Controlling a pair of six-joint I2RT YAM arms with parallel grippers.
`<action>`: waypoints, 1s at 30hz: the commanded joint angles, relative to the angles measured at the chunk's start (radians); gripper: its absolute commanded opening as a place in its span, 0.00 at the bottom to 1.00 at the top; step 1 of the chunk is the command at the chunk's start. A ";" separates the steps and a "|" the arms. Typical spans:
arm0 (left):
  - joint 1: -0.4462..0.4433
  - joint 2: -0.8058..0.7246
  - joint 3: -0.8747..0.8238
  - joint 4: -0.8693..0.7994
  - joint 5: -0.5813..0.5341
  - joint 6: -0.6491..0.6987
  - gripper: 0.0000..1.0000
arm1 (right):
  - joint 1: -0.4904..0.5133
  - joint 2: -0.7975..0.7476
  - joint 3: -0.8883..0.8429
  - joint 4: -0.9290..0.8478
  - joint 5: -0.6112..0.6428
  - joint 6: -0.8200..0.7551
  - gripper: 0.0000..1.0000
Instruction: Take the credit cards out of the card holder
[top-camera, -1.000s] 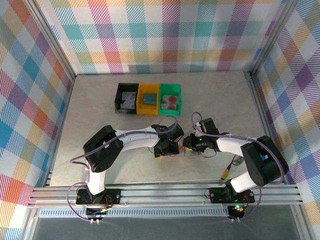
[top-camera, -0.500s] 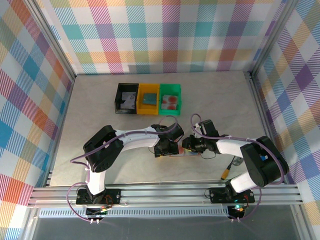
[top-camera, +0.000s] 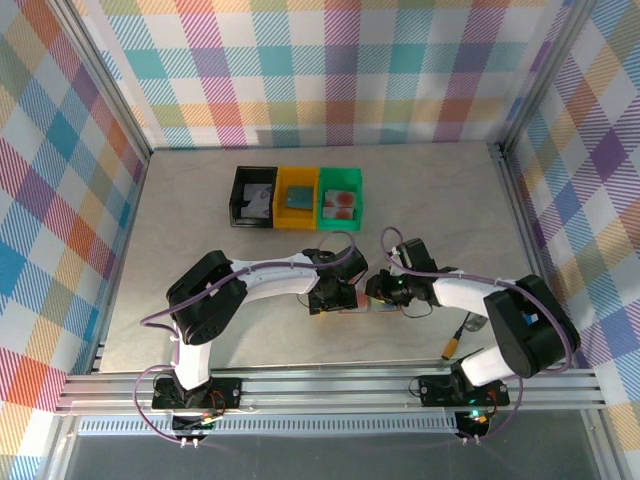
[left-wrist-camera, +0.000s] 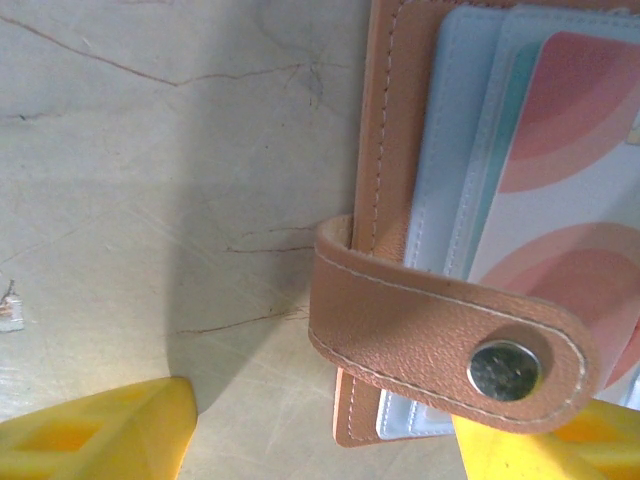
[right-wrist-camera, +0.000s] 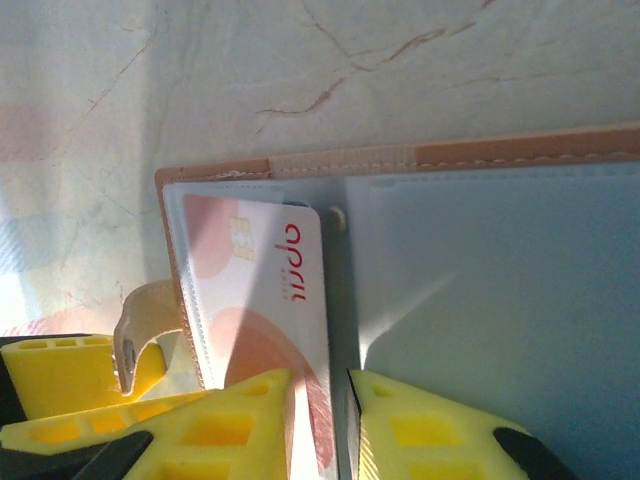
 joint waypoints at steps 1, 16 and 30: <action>-0.012 0.143 -0.068 0.086 0.083 0.012 0.69 | 0.003 -0.030 0.016 -0.059 0.027 -0.027 0.22; -0.012 0.146 -0.069 0.095 0.087 0.022 0.67 | 0.009 0.042 -0.002 0.059 -0.061 -0.025 0.20; -0.012 0.154 -0.065 0.096 0.090 0.032 0.66 | 0.014 0.087 -0.008 0.099 -0.075 -0.014 0.18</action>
